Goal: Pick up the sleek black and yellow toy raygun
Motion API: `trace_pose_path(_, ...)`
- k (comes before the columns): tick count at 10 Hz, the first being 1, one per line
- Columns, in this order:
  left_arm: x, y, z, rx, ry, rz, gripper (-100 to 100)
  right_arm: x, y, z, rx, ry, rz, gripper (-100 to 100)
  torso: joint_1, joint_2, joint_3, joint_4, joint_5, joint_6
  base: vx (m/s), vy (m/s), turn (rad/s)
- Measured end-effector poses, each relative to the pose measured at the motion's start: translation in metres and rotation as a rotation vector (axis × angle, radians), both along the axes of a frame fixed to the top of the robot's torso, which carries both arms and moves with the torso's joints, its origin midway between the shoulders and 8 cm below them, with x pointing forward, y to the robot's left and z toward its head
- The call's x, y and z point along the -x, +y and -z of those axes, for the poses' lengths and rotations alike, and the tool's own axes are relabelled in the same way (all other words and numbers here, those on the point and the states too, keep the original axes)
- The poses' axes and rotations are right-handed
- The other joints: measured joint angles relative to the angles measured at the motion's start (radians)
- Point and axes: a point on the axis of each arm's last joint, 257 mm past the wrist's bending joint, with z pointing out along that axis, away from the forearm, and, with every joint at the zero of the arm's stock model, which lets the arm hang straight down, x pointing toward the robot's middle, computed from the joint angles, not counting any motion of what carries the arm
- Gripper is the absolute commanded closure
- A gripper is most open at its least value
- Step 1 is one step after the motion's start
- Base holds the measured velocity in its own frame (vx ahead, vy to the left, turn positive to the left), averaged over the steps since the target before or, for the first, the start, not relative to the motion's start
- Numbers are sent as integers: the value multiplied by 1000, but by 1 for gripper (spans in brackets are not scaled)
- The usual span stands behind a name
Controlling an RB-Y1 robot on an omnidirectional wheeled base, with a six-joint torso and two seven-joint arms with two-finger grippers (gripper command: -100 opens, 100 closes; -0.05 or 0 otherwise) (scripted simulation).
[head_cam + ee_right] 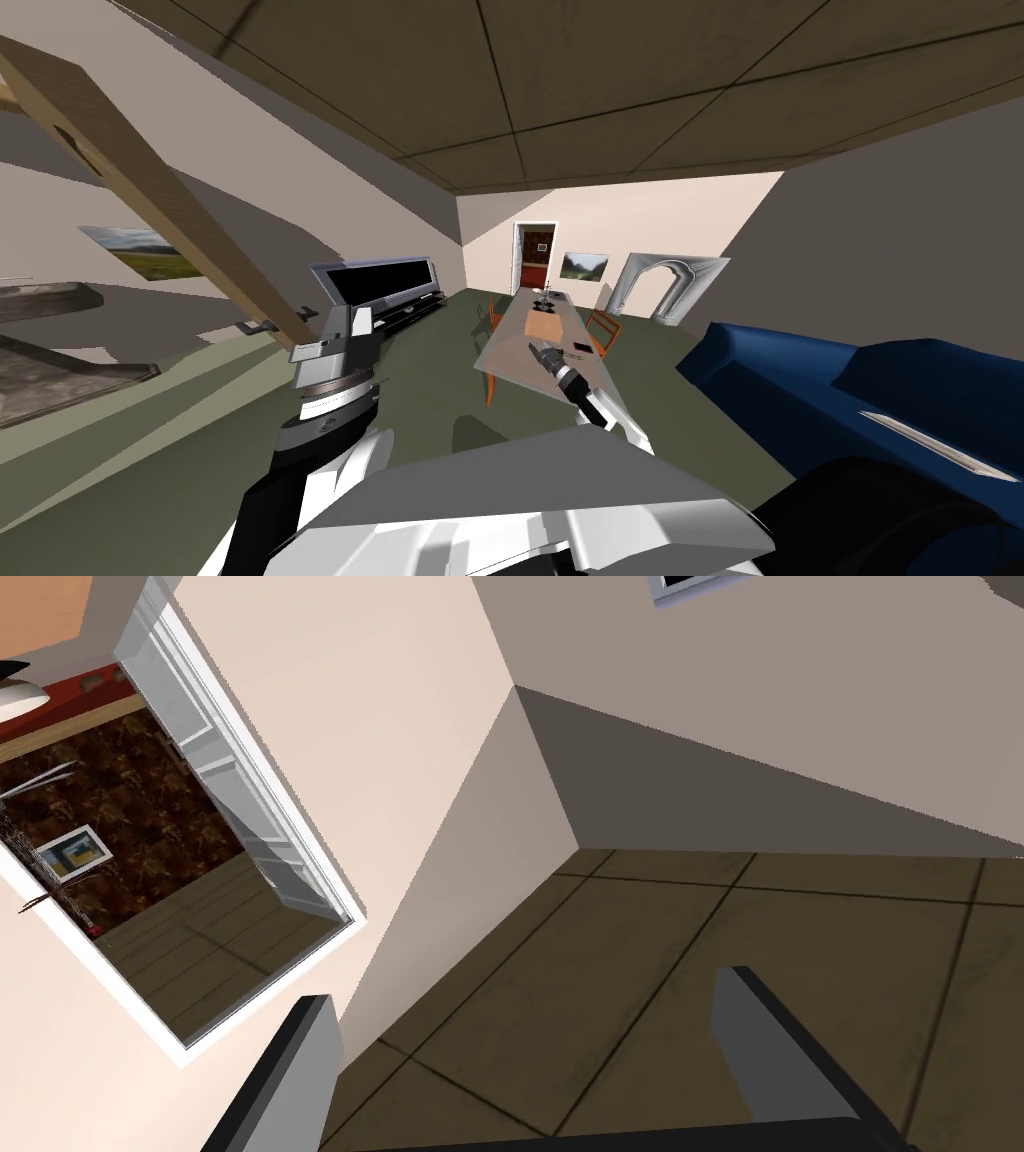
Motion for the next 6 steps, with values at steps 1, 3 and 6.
trace_pose_path(1, 0, 0, 0, 0, 0, 0, 0, -2, -2, 8, 30, 12, 4, -100, 0, 0, 0, 0, 0, 0, -6, -2, 130)
trace_pose_path(3, 0, 0, 0, 0, 0, 0, 0, -4, -14, 30, 113, 39, 14, -100, 0, 0, 0, 0, 0, 1, -3, -6, 101)
trace_pose_path(6, 0, 0, 0, 0, 0, 0, 0, -13, -40, 65, 278, 83, 31, -100, -1, -1, 0, 0, 0, 1, 0, -13, 113)
